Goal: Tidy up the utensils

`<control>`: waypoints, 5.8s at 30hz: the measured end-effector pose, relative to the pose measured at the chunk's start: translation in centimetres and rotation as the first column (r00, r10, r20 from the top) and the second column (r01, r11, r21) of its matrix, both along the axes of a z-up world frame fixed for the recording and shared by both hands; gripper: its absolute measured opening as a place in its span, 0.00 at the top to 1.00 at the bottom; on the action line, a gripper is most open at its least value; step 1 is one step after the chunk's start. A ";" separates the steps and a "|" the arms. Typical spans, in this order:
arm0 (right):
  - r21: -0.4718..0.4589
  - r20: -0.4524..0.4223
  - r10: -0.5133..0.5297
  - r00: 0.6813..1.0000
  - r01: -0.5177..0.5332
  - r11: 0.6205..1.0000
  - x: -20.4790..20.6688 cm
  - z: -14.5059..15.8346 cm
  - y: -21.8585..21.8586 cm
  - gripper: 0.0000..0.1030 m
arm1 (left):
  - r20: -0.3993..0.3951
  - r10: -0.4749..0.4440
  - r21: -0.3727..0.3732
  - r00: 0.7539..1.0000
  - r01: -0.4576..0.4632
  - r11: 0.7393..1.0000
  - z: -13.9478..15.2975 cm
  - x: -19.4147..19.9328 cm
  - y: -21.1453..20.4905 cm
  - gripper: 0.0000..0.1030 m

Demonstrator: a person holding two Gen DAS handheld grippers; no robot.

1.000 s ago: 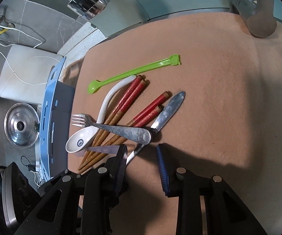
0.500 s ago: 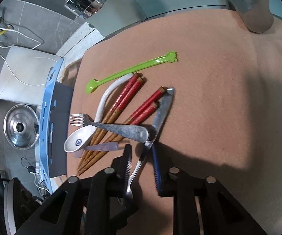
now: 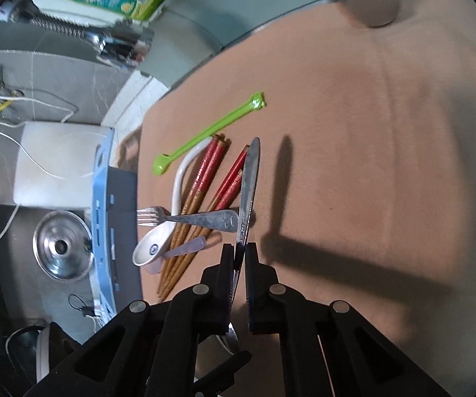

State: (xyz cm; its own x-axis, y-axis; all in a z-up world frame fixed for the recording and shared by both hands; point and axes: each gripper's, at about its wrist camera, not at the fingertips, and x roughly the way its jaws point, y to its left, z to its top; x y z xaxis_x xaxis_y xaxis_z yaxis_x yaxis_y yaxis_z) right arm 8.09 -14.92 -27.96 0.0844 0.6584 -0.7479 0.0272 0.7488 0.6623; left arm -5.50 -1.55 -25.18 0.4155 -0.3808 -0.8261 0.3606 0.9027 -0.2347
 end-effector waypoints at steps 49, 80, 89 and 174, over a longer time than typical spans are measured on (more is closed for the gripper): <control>-0.043 0.003 0.411 0.912 -0.410 0.911 1.9 0.7 37.1 0.95 | -0.062 0.455 0.086 0.888 -0.450 0.889 0.3 1.9 27.6 0.68; -0.129 0.089 0.500 0.862 -0.488 0.864 1.6 2.2 37.6 0.79 | -0.111 0.535 0.144 0.837 -0.520 0.842 0.4 0.5 27.8 0.68; -0.098 0.145 0.452 0.880 -0.442 0.892 1.7 5.1 30.9 0.79 | -0.091 0.548 0.180 0.831 -0.528 0.830 -0.2 0.5 27.2 0.62; -0.094 0.116 0.127 0.985 -0.117 0.989 3.0 0.3 7.1 0.83 | -0.171 -0.059 0.333 0.983 0.114 0.936 -0.5 12.9 5.8 0.62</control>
State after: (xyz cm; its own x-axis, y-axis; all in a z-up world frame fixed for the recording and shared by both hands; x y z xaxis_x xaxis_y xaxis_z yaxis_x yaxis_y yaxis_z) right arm 11.10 -7.81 -27.65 0.1009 0.6024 -0.7918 -0.1440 0.7963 0.5874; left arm 7.40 4.27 -25.64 0.2491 -0.0945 -0.9639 0.4246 0.9051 0.0209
